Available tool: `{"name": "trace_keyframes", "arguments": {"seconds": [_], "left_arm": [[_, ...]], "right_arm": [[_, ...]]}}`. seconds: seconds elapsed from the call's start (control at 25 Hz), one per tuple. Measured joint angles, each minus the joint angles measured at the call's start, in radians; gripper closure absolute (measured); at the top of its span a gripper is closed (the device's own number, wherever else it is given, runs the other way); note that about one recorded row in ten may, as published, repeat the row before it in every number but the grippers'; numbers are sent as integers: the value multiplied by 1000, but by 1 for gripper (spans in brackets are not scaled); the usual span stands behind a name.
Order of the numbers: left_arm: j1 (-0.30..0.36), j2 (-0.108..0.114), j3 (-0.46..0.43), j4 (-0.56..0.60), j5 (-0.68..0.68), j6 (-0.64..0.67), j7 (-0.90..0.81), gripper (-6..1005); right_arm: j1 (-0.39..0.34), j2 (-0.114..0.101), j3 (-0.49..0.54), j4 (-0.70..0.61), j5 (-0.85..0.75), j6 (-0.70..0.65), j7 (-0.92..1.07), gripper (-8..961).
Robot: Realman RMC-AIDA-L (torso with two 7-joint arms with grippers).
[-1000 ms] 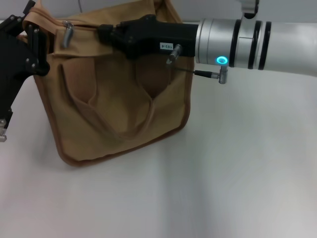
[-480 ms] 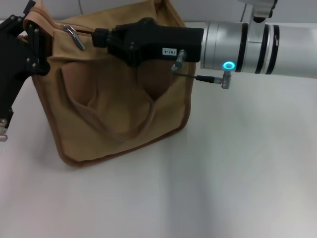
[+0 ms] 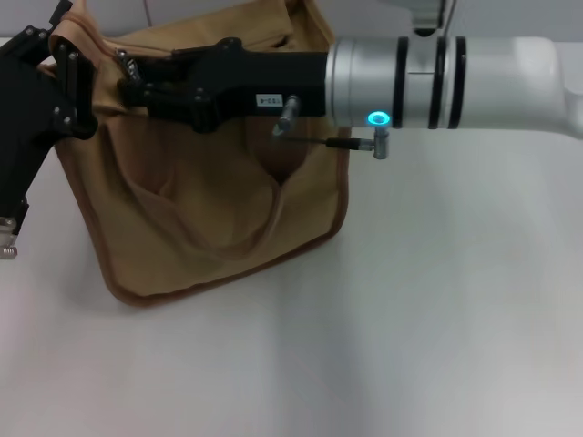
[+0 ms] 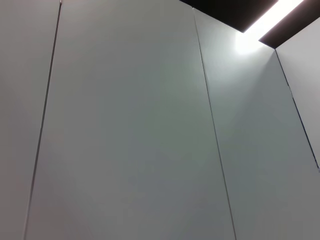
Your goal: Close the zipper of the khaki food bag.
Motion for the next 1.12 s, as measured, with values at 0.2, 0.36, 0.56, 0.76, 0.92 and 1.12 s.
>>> {"name": "trace_keyframes", "arguments": {"seconds": [0.2, 0.36, 0.56, 0.76, 0.92, 1.12], "left_arm": [[0, 0, 2, 0, 2, 18, -2, 937], [0, 0, 3, 0, 3, 26, -3, 937], [-1, 0, 3, 0, 4, 26, -3, 936], [0, 0, 3, -4, 4, 24, -2, 936], [0, 0, 3, -9, 5, 22, 0, 935], [0, 0, 2, -9, 5, 21, 0, 934]], "right_arm": [[4, 0, -19, -5, 10, 41, 6, 654], [7, -1, -29, -18, 10, 38, 15, 667], [-2, -1, -30, -31, 10, 24, 15, 805], [-22, -1, -21, -38, 10, 11, 16, 921], [-45, -2, -19, -47, 8, 1, 9, 942], [-68, -3, -2, -48, 2, 12, 4, 941]]}}
